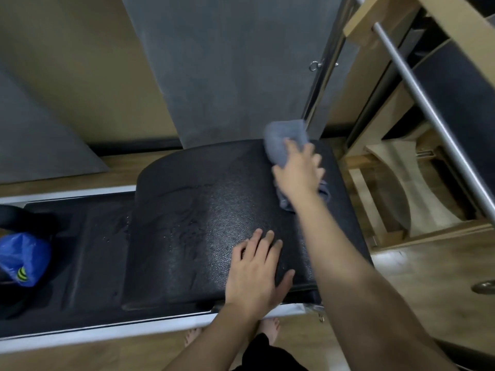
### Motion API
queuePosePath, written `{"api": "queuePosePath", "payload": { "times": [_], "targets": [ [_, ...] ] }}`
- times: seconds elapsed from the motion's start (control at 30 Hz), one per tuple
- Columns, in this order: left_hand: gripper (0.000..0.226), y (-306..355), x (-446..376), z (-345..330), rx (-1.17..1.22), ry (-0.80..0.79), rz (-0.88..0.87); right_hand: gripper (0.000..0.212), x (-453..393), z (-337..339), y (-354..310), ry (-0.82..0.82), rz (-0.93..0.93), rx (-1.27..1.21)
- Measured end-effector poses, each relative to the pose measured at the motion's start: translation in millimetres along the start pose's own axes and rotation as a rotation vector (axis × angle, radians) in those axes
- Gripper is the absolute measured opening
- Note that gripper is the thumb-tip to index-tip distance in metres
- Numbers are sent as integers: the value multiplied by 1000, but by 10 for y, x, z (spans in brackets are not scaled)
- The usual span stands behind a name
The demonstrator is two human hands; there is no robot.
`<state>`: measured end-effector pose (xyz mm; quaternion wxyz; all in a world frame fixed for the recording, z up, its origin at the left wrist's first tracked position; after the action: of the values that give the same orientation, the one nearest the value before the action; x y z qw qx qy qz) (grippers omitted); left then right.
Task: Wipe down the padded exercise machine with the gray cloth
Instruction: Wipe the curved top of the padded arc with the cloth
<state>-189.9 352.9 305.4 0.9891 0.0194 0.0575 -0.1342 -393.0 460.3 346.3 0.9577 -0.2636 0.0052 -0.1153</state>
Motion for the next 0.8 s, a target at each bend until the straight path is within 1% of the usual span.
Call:
{"api": "queuePosePath", "payload": {
  "times": [0.07,0.1,0.13,0.17,0.27,0.37,0.47,0.53,0.6,0.7,0.8],
  "targets": [
    [59,-5,-8,1,-2,14,5,72,151,-98,-202,-69,225,43],
    [59,-14,-14,2,-4,17,6,71,181,-125,-245,-104,293,55],
    [58,-25,-22,6,-6,18,5,70,176,-132,-235,-127,317,47],
    [57,-34,-37,16,-8,17,4,69,136,-112,-189,-137,303,18],
    [45,-54,-157,83,1,21,7,67,-91,-16,59,-99,153,-68],
    [34,-81,-265,87,35,33,9,66,-365,95,375,-21,-86,-98],
    [40,-124,-312,16,56,21,0,67,-594,204,675,26,-354,-175],
    [47,-149,-350,-4,64,-3,13,67,-656,223,738,36,-417,-183],
    [50,-146,-403,-4,56,-22,18,67,-612,195,668,48,-361,-125],
    [49,-121,-447,-16,59,-50,22,68,-427,134,416,31,-210,-82],
    [48,-120,-450,-30,55,-57,34,70,-130,32,57,-35,14,-60]
  ]
}}
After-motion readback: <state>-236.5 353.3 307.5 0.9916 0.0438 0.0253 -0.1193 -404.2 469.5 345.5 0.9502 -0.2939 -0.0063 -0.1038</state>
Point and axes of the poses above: each hand's wrist, its own x-axis away from the middle knuckle, its own z-axis out of the back of the hand, y = z × x, the point moved 1 cm from there along -x, towards the middle knuckle, and after that the axes turned 12 degrees about -x, right-handed, at the moved point
